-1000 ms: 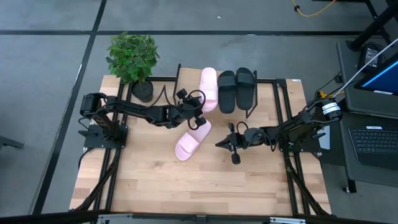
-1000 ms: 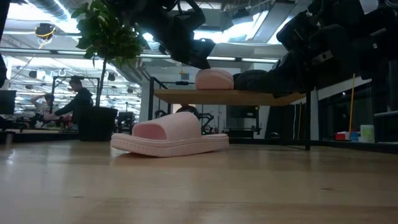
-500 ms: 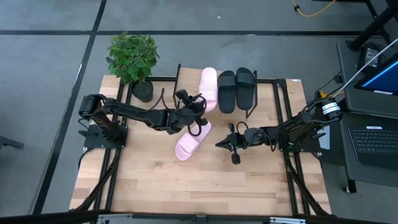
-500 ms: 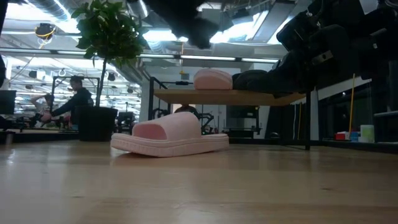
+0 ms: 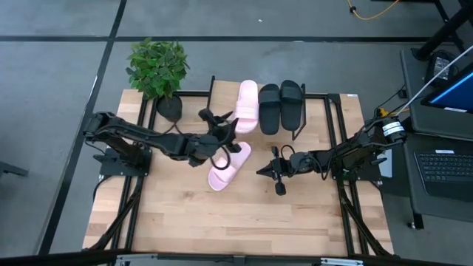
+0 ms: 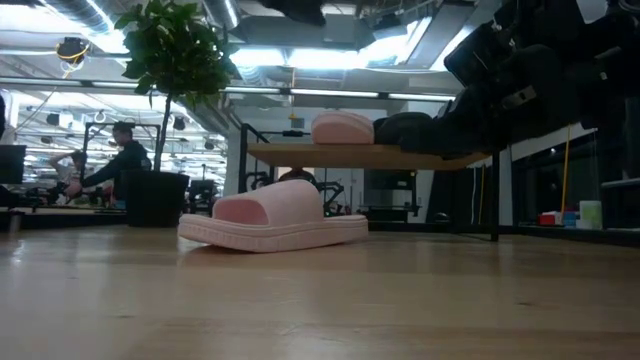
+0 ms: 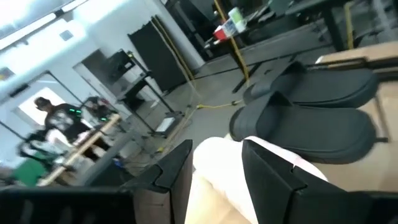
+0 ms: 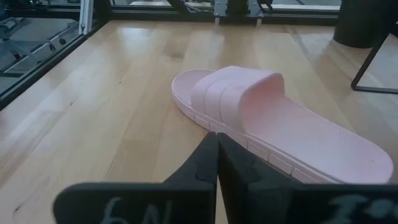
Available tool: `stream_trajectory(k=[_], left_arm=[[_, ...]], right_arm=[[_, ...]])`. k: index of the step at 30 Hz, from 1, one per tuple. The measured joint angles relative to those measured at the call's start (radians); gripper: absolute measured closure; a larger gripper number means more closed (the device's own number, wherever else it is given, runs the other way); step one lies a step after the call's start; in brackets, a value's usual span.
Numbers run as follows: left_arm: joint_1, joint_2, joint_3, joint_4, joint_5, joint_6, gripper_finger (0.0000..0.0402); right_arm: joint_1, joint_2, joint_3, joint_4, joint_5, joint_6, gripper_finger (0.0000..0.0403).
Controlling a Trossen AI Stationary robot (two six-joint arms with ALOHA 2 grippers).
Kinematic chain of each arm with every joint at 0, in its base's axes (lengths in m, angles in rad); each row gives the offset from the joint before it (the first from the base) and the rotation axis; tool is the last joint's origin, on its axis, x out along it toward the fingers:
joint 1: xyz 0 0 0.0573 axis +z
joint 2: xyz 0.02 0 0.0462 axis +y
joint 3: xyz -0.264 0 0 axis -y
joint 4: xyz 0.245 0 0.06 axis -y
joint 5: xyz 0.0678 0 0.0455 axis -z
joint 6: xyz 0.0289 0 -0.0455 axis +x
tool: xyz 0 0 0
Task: Pick and place slides into the shelf
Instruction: Put the pink slide on the shelf
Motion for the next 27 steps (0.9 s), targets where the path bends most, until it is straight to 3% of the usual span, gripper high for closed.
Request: stream_trajectory(k=[7,15,20,27], left_arm=[[-0.038,-0.173,-0.230,-0.005,0.028,-0.163,0.0269],[-0.085,-0.286,-0.425,0.000,0.215,-0.279,0.0269],[-0.151,-0.291,-0.536,0.005,0.215,-0.405,0.0269],[-0.301,-0.290,-0.694,0.261,0.141,-0.468,0.0269]], right_arm=[[0.012,0.003,0.000,0.007,0.000,-0.014,0.0393],[0.011,0.003,0.000,0.027,0.000,-0.050,0.0393],[0.011,0.003,0.000,0.052,0.000,-0.056,0.0393],[0.003,0.003,0.000,0.050,0.002,-0.056,0.0393]])
